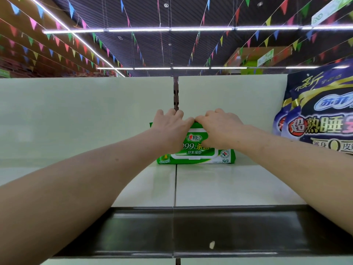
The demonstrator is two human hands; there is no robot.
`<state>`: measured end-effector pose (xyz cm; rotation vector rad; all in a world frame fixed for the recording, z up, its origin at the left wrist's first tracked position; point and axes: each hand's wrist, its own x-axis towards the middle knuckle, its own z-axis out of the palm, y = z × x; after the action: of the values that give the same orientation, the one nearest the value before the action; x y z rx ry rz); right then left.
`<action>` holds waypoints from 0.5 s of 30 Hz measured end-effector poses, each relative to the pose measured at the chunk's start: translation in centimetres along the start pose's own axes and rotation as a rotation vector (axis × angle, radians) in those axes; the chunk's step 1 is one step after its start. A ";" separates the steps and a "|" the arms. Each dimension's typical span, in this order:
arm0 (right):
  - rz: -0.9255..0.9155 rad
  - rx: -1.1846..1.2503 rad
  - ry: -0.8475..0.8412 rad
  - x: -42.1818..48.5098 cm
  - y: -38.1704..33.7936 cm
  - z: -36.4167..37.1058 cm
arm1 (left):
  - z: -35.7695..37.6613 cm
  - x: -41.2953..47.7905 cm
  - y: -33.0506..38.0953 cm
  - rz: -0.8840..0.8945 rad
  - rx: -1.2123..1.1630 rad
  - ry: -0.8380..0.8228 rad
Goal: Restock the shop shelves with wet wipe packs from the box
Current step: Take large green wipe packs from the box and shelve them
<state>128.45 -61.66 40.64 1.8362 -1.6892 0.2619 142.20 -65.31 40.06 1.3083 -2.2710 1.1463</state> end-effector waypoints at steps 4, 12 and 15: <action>0.001 -0.012 0.000 -0.1 0.1 0.1 | 0.0 -0.1 -0.1 -0.008 -0.017 -0.004; -0.008 0.029 -0.008 -0.2 0.1 0.0 | 0.3 -0.3 -0.4 -0.012 -0.079 -0.019; -0.018 -0.006 -0.009 -0.3 0.1 0.2 | 0.4 -0.4 -0.2 -0.013 -0.052 -0.033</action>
<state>128.25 -61.54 40.39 1.8496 -1.6769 0.2417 142.70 -65.44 39.64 1.3293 -2.2962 1.0621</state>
